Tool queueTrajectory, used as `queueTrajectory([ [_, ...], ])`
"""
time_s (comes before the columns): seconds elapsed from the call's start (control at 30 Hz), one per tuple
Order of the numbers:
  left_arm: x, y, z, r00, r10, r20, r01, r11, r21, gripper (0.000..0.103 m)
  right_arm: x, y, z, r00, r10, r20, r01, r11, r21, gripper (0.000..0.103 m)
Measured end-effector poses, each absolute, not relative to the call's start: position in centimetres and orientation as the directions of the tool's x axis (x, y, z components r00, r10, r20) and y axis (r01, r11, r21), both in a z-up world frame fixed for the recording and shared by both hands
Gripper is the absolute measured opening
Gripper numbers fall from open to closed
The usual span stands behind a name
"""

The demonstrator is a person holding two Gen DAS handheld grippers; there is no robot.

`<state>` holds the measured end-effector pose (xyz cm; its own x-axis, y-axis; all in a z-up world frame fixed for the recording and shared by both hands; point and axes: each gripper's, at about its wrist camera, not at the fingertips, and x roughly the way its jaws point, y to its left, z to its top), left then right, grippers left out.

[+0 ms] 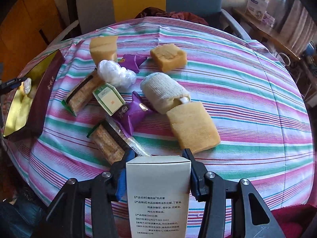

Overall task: Organize objects
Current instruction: 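Carry the bun into the gold tray and open the left gripper while the right gripper grasps the white box, then carry the white box into the gold tray beside the bun and open the right gripper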

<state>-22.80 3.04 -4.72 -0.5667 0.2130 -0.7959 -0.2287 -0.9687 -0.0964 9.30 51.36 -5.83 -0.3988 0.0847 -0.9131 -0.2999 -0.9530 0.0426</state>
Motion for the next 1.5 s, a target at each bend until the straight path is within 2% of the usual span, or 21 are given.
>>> queueTrajectory([
  [0.3,-13.4,0.6,-2.6,-0.600,0.265,-0.755,-0.261,-0.957,-0.129,0.058,10.2,51.9,-3.8,-0.462,0.177,-0.869,-0.414,-0.910,0.035,0.050],
  [0.47,-9.9,-0.8,-3.7,-0.581,0.271,-0.768,-0.222,-0.960,-0.171,0.058,8.9,49.2,-1.1,-0.548,0.149,-0.823,-0.382,-0.920,0.088,0.050],
  [0.67,-7.3,-1.4,-3.6,-0.601,0.256,-0.757,-0.202,-0.965,-0.166,0.058,4.9,42.5,1.2,-0.610,0.041,-0.791,-0.232,-0.964,0.129,0.050],
  [0.9,-5.3,-2.9,-3.5,-0.620,0.234,-0.749,-0.165,-0.972,-0.167,0.058,-1.0,33.0,2.4,-0.621,-0.170,-0.765,-0.026,-0.971,0.237,0.051],
  [1.1,-4.7,-4.6,-4.0,-0.617,0.234,-0.752,-0.133,-0.972,-0.193,0.058,-7.6,24.5,0.7,-0.536,-0.314,-0.783,0.086,-0.944,0.320,0.051],
  [1.5,-5.1,-6.9,-5.5,-0.601,0.237,-0.763,-0.078,-0.968,-0.239,0.058,-19.7,16.4,-6.0,-0.389,-0.368,-0.844,-0.084,-0.899,0.431,0.051],
])
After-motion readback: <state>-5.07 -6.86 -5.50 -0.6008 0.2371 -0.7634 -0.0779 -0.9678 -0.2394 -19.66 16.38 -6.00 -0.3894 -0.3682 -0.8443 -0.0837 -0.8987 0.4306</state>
